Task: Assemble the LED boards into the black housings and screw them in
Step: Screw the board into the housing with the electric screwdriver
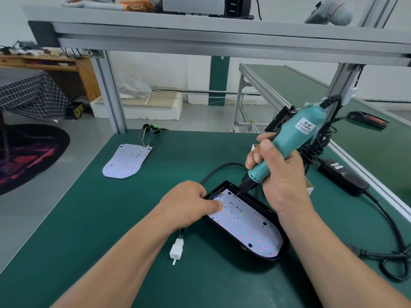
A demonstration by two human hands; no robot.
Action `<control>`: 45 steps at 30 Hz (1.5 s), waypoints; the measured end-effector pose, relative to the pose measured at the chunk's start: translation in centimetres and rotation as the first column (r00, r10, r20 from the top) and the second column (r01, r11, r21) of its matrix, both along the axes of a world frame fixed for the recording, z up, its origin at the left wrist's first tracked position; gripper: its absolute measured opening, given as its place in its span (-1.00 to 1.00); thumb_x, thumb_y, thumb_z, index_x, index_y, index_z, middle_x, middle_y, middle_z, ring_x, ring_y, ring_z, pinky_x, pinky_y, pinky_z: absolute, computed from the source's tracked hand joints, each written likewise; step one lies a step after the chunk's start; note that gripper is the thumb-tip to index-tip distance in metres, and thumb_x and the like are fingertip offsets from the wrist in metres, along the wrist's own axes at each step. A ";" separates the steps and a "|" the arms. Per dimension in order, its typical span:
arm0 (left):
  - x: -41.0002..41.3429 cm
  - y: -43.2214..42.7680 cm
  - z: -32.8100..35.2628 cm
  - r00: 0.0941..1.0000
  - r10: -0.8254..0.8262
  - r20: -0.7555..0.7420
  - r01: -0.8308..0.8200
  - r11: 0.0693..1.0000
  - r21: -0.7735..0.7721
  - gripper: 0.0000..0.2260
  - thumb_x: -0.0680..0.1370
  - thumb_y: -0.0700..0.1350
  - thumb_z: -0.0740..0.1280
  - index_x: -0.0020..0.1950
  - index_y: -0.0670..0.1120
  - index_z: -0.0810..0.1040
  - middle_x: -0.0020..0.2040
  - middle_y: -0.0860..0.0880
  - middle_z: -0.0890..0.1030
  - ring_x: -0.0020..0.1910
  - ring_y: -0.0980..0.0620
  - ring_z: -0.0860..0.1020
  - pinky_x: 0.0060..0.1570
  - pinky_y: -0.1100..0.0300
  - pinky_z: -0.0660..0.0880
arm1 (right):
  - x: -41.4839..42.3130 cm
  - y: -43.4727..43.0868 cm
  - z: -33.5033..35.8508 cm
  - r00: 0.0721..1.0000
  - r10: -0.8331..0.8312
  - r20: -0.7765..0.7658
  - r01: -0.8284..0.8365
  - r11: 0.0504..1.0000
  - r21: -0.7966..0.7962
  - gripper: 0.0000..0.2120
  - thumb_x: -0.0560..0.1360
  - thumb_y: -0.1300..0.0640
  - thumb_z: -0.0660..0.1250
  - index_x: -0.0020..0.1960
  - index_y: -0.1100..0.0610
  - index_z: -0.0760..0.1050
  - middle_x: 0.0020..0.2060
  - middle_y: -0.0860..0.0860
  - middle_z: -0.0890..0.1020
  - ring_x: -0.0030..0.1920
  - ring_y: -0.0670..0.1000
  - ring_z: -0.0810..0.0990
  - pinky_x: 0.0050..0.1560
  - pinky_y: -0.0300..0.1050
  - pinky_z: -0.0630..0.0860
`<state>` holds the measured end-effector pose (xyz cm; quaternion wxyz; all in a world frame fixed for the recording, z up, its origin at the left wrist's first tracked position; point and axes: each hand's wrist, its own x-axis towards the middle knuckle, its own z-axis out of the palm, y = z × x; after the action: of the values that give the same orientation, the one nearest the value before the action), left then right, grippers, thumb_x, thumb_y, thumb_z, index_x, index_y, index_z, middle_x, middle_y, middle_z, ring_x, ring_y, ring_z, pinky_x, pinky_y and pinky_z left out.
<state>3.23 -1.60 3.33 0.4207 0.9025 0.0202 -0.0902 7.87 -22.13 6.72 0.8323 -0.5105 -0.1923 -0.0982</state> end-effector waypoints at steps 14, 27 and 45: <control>0.2 -0.1 0.1 1.000 -0.013 -0.004 0.014 1.000 0.027 -0.58 0.35 0.21 0.48 -0.31 -0.03 0.35 -0.38 -0.01 0.26 -0.37 -0.04 0.23 -0.24 0.05 0.19 | 0.7 0.6 0.1 0.977 0.212 0.004 -0.210 0.971 -0.119 -0.83 0.50 0.04 0.54 -0.09 0.03 0.55 -0.35 0.01 0.44 -0.33 0.07 0.43 -0.18 -0.03 0.45; 0.1 0.1 0.1 1.000 -0.015 -0.012 0.016 1.000 0.008 -0.55 0.41 0.19 0.52 -0.31 -0.04 0.34 -0.37 -0.01 0.25 -0.38 -0.03 0.21 -0.28 0.08 0.15 | -0.6 -0.4 0.1 0.994 0.007 0.106 0.004 0.996 -0.095 -0.90 0.55 0.12 0.45 0.06 0.09 0.60 -0.28 0.04 0.53 -0.24 0.12 0.47 -0.05 0.04 0.49; -0.7 0.3 0.9 0.999 -0.029 0.020 0.028 0.998 0.063 -0.45 0.50 0.29 0.45 -0.28 -0.12 0.31 -0.36 0.01 0.25 -0.38 -0.01 0.22 -0.33 0.10 0.14 | -2.9 0.4 1.6 0.992 -0.039 0.116 0.023 0.990 0.136 -0.85 0.63 0.04 0.43 0.07 0.12 0.58 -0.32 0.05 0.48 -0.25 0.09 0.49 -0.02 0.03 0.52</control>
<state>2.58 -1.25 4.27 0.3909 0.9164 0.0058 -0.0861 4.98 -21.71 8.35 0.8504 -0.4493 -0.2263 -0.1539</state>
